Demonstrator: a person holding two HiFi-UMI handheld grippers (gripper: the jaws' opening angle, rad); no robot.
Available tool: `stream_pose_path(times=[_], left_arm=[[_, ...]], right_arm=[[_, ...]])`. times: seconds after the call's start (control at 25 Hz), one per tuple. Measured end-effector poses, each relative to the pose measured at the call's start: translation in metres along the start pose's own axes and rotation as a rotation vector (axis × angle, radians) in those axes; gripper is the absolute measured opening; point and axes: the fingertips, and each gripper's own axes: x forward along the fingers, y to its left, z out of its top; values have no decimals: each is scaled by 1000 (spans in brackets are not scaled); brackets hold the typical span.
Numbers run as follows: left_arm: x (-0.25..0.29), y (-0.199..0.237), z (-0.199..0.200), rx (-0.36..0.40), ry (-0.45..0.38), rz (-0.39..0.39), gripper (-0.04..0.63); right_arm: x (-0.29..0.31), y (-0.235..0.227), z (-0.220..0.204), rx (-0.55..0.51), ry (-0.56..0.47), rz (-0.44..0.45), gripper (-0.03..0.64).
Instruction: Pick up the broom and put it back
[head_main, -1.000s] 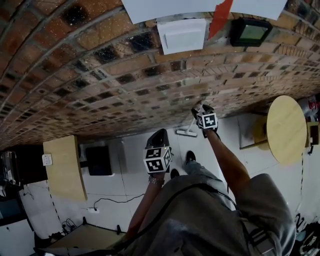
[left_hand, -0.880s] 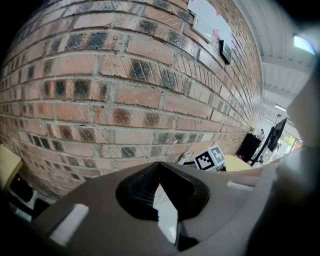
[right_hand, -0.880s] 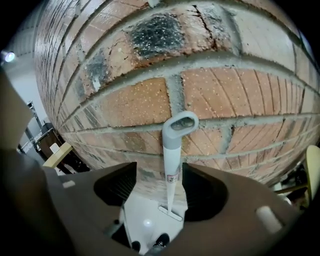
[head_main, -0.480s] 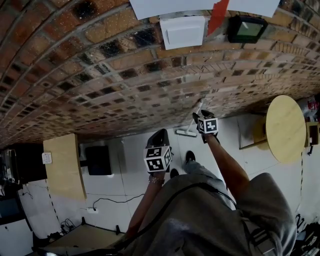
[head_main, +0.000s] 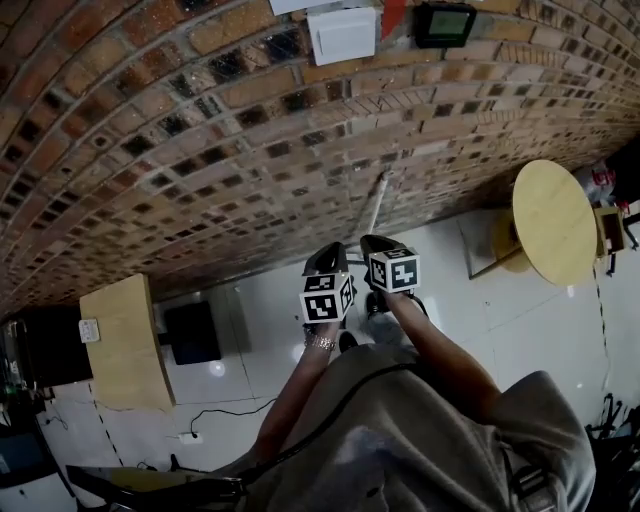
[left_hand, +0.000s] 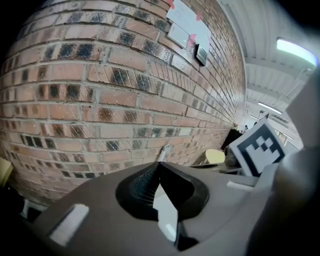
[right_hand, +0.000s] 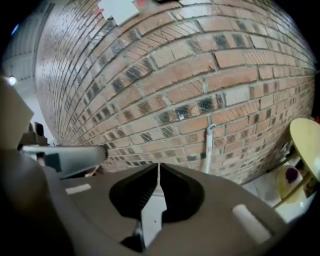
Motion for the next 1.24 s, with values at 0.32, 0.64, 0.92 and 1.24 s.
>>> stream_pose_path(times=[0.32, 0.64, 0.92, 1.24], left_arm=[[-30, -47, -47, 13, 42, -89, -29], [-37, -52, -31, 29, 2, -66, -31], [-27, -56, -11, 30, -30, -42, -29], [-24, -68, -4, 52, -37, -49, -29]], right_arm=[[-74, 40, -30, -92, -6, -73, -12], [-82, 41, -29, -136, 7, -45, -12], [-84, 35, -3, -184, -21, -18, -11], [-91, 29, 3, -151, -26, 9, 34]])
